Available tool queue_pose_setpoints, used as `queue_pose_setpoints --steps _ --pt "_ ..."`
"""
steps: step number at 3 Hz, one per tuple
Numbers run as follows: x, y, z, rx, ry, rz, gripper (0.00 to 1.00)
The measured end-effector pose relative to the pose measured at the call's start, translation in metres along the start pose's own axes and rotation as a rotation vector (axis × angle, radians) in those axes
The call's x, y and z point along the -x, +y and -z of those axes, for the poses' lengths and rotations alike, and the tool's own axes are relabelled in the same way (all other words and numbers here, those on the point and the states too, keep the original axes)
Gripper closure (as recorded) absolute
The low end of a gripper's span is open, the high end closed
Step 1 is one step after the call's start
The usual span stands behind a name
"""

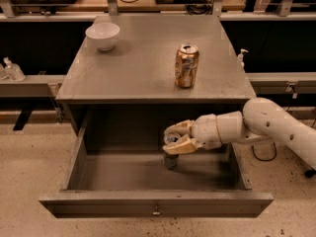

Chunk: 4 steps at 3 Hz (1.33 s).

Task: Place redbull can into top drawer

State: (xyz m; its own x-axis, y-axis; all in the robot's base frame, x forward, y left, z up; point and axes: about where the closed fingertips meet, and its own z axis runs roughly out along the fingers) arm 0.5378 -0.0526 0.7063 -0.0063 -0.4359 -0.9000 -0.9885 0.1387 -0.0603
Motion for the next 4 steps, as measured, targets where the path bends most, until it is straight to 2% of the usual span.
queue_pose_setpoints --steps 1,4 --pt "0.0012 0.0008 -0.0020 0.004 -0.001 0.001 0.82" --pt "0.0031 0.0032 -0.0078 0.017 -0.004 0.003 0.12"
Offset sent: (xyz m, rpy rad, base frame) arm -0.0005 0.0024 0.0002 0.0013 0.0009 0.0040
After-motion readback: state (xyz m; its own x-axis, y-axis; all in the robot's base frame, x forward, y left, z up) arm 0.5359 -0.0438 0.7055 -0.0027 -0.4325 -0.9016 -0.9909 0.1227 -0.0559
